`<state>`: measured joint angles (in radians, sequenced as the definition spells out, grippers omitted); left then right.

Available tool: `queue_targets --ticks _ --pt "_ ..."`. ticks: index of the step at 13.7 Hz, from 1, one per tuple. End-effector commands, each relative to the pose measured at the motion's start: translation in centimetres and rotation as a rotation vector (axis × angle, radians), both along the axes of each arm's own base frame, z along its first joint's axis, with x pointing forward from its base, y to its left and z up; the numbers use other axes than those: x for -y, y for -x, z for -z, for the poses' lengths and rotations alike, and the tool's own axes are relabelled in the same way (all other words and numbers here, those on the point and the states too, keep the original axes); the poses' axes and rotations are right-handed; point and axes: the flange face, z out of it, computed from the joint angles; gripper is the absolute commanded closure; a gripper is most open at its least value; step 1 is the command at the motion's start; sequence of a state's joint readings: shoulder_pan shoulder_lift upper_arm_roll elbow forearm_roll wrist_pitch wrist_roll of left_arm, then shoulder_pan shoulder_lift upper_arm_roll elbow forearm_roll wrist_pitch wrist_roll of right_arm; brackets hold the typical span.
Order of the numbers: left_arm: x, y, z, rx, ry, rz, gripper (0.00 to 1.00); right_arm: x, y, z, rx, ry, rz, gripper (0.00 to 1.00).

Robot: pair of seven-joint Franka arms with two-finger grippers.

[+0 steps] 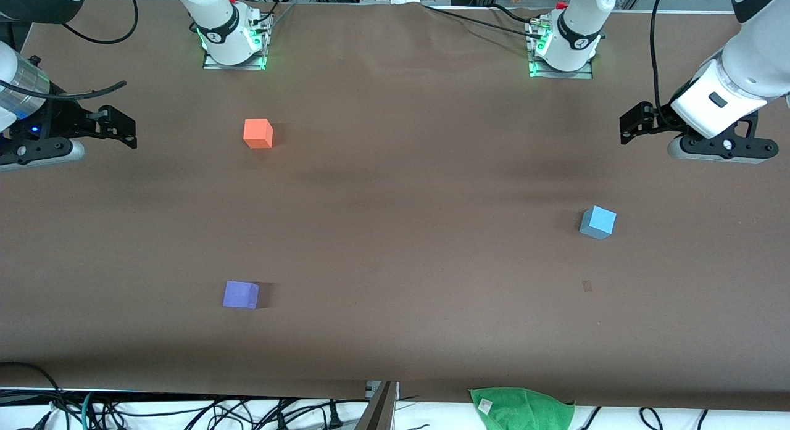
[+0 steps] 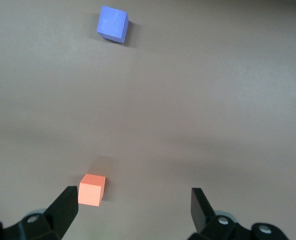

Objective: Place blue block between orange and purple blocks

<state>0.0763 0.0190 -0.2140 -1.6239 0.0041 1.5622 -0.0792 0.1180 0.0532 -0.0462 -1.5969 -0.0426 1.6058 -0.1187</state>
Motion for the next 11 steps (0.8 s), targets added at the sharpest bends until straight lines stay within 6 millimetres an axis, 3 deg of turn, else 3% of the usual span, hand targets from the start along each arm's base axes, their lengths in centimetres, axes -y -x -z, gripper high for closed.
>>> queue_targets --ticks 1,8,11 --pt "-0.2 -0.1 -0.6 -0.007 0.013 0.016 0.00 0.2 -0.2 -0.3 0.009 -0.018 0.015 0.00" --pt "-0.7 0.1 -0.3 -0.029 0.011 0.010 0.00 0.3 -0.2 -0.4 0.011 -0.018 0.015 0.00" --pt "-1.2 -0.4 0.7 -0.057 0.000 0.007 0.00 0.2 -0.2 -0.3 0.009 -0.018 0.014 0.00"
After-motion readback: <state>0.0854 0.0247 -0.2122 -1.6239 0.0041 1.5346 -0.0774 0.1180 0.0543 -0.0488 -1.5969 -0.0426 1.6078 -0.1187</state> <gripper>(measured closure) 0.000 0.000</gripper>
